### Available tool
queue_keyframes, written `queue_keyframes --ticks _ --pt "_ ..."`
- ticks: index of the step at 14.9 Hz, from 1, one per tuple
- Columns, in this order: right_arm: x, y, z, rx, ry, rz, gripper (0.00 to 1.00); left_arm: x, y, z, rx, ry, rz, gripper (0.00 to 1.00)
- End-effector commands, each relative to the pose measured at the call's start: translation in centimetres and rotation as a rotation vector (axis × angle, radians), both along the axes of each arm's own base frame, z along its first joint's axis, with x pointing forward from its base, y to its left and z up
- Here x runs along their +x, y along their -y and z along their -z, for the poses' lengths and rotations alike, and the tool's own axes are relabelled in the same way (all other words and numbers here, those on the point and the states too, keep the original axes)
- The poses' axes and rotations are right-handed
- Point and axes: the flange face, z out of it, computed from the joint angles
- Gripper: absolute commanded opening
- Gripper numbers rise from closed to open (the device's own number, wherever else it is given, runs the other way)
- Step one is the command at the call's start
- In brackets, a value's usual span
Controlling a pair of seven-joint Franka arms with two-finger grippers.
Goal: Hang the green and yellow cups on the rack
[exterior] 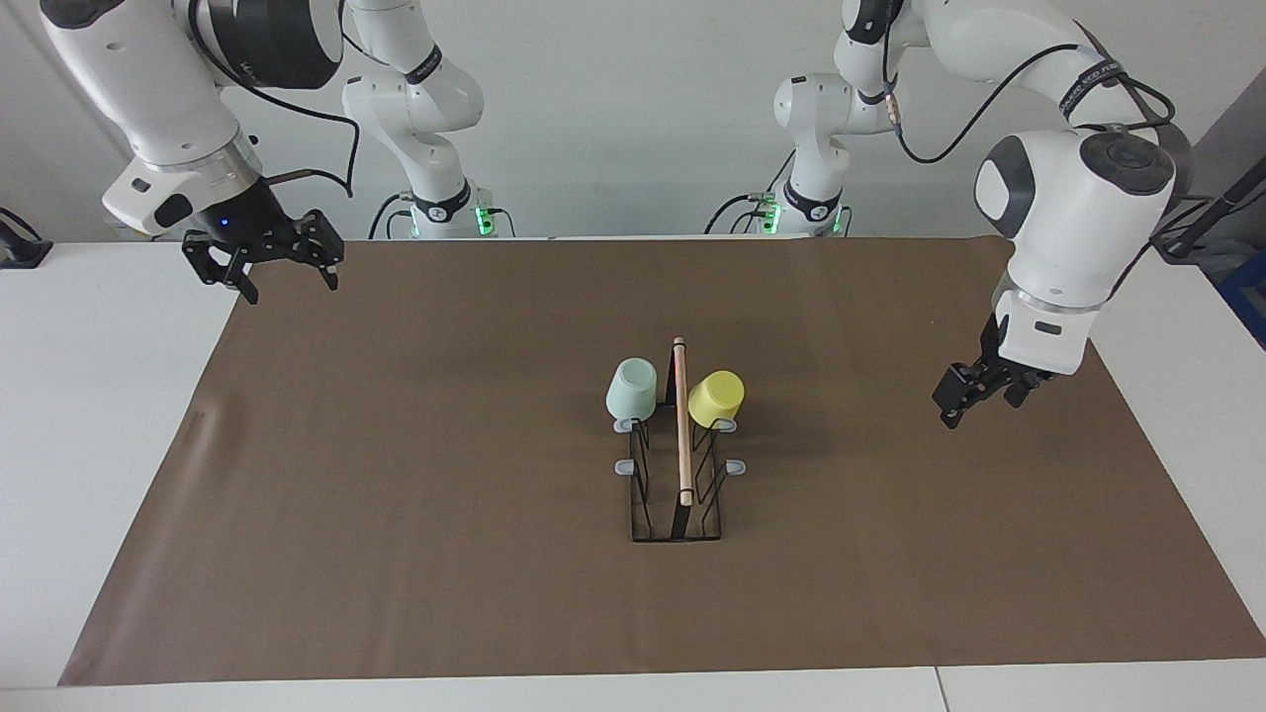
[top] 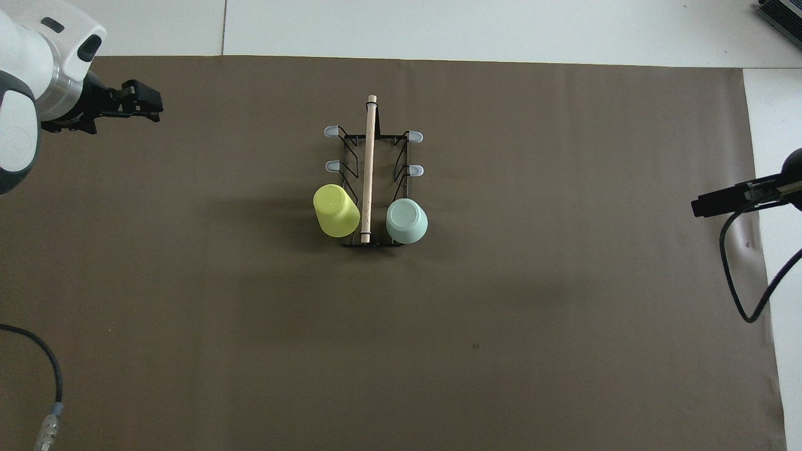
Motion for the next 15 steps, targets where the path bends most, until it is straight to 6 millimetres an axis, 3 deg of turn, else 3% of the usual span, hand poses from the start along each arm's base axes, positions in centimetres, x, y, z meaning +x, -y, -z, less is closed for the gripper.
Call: queue_keyframes --ticks 1,6,9,15 --pt "0.3 0.3 -0.6 -0.021 0.003 0.011 1.0 -3.2 -2.2 -2.8 -0.043 -0.072 0.106 1.0" --pt "0.3 0.1 -1.1 -0.021 0.008 0.008 1.0 -9.3 -3.5 -7.3 -0.04 -0.171 0.218 1.0" --pt "0.3 -0.3 -1.2 -0.021 0.011 0.003 1.0 -13.0 -3.0 -8.8 -0.036 -0.167 0.221 1.0" --pt "0.3 -0.1 -1.2 -0.021 0.009 0.005 1.0 -13.9 -1.2 -9.1 -0.031 -0.185 0.248 1.0"
